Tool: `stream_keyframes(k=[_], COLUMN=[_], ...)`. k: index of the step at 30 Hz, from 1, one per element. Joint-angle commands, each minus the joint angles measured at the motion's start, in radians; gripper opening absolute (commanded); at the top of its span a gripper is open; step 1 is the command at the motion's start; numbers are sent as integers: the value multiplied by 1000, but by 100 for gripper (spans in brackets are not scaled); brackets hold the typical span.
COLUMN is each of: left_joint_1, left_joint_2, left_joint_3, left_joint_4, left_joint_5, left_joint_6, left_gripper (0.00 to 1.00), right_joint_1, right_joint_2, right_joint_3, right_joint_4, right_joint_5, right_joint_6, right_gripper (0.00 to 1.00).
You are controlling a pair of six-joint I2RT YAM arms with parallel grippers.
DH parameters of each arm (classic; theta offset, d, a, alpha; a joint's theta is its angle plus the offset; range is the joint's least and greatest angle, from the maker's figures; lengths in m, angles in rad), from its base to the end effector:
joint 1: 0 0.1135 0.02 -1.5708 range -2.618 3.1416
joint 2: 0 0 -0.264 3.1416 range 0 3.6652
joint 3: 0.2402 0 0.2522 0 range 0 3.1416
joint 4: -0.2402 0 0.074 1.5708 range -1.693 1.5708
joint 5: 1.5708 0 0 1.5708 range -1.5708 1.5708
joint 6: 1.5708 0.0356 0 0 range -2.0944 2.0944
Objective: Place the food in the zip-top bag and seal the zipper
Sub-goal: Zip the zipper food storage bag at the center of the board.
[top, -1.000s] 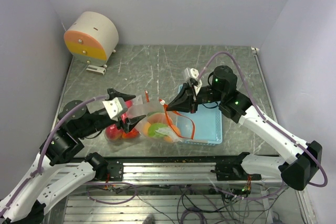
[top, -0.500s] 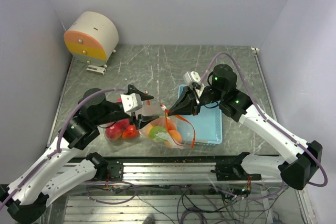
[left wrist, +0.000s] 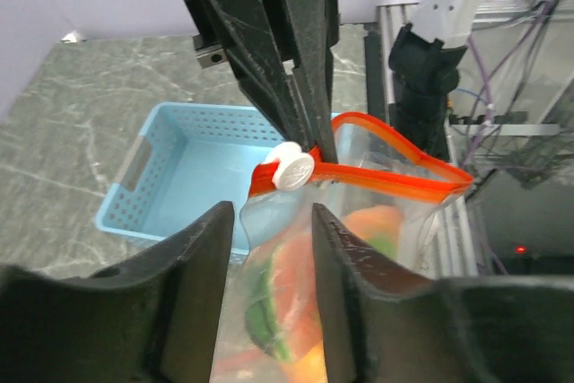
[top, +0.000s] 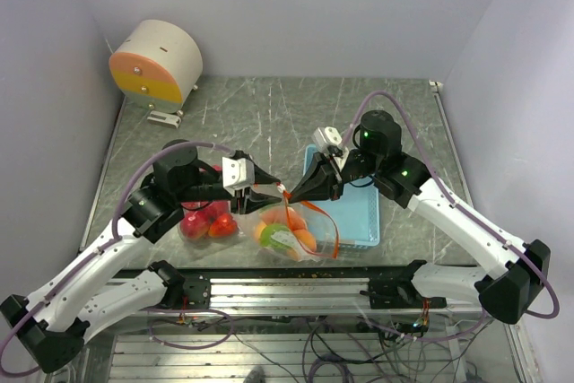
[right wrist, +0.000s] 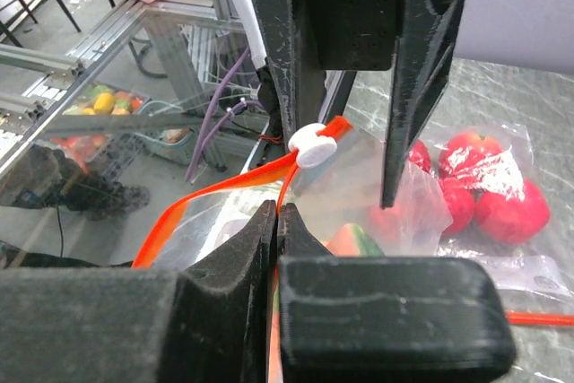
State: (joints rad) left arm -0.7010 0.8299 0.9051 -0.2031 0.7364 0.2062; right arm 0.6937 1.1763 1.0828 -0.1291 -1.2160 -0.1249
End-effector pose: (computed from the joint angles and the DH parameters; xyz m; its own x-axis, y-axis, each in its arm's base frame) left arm 0.1230 -0.1351 0.3737 0.1067 0.1085 -0.9884 0.9860 0.1168 0.1192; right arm 0.1726 0.1870 0.3750 -0.0532 -0.1005 -0.9935 -0.9393 -0.3328 0.0839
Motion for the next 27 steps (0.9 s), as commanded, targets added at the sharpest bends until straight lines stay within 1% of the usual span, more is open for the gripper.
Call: stream_keyframes(k=[1,3,6,9,11,14,16,19,22,24,27], left_joint_1=[4,3,3,3,4,3,4,4,3,4,3], left_joint_2=[31,41,38,25,18,14,17,3,-45,-71,-86], left_joint_3=[56,59,44,26,27,62,85,83,51,31,20], left_joint_4=[2,-18,-10,14,7,-64,-141,-160,-114,-92,-96], left_joint_5=[106,109,110,104,75,-42,-143,-225,-241,-257,-278], left_joint_6=[16,16,-3,-28,-36,-60,-83,-122,-158,-174,-184], left_gripper=[44,33,25,9,7,7,7,7,7,7,7], right_joint_1=[1,1,1,1,1,0,1,0,1,1,1], right_joint_2=[0,0,2,5,9,5,-8,-39,-78,-104,-124], right_joint_3=[28,25,22,22,23,23,14,-10,-39,-56,-62], right_joint_4=[17,34,51,53,44,11,4,13,60,93,132], right_joint_5=[-12,-7,-5,5,32,117,213,349,393,415,454], right_joint_6=[-3,10,26,30,31,23,41,56,75,85,111], right_gripper=[0,0,0,0,1,9,31,46,62,69,72])
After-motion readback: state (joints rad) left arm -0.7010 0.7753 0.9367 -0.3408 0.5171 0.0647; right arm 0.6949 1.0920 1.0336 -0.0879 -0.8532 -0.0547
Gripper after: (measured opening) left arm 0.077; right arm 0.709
